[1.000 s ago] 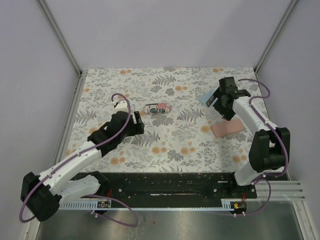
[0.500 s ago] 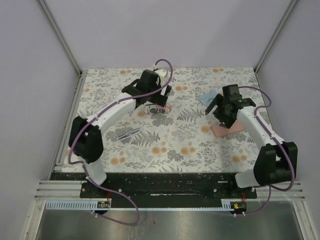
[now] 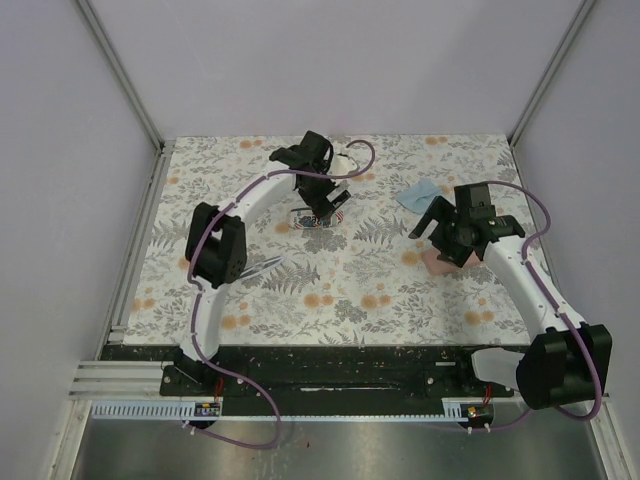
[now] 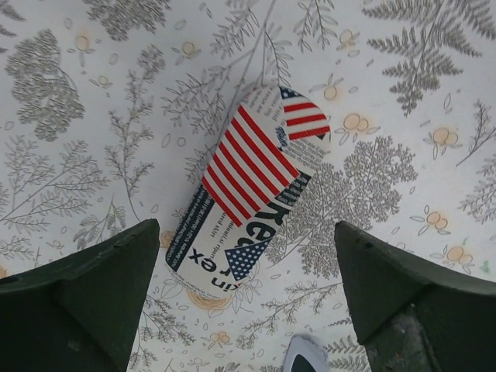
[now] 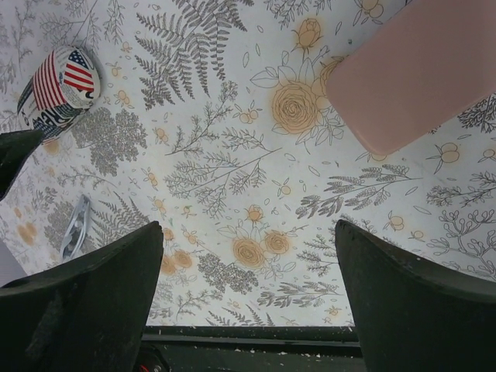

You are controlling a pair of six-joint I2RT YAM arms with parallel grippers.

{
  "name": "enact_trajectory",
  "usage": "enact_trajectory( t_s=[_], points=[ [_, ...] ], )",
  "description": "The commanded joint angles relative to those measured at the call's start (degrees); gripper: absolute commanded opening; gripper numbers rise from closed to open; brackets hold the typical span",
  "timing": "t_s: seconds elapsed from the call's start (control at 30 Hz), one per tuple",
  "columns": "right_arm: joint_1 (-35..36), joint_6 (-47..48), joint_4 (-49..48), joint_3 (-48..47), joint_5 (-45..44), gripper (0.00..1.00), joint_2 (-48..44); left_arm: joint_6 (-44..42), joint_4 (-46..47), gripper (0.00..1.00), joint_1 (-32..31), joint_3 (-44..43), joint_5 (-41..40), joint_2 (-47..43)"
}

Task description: Organize the sunglasses

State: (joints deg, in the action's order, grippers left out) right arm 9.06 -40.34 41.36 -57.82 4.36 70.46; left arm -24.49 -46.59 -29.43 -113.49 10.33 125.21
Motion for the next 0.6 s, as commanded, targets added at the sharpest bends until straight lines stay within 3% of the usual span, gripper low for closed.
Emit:
enact_trajectory(
  t_s=[0.0,0.5,0.57],
  points=[
    [0.08,0.70,-1.81,1.04,2.67,0.99,-0.93,-6.97,-4.21,0.99,-0.19,-4.71,2.59,1.44],
    [0.08,0.00,-1.99,0.61,3.02,0.99,-0.94,-8.12,-9.31,0.99,1.13,-14.91,1.27,12.34],
    [0.08,-0.09,-2.16,0.52,3.28,0.99,-0.76,-8.38,-10.19,0.94,1.48,-15.79,1.45,12.95]
  ],
)
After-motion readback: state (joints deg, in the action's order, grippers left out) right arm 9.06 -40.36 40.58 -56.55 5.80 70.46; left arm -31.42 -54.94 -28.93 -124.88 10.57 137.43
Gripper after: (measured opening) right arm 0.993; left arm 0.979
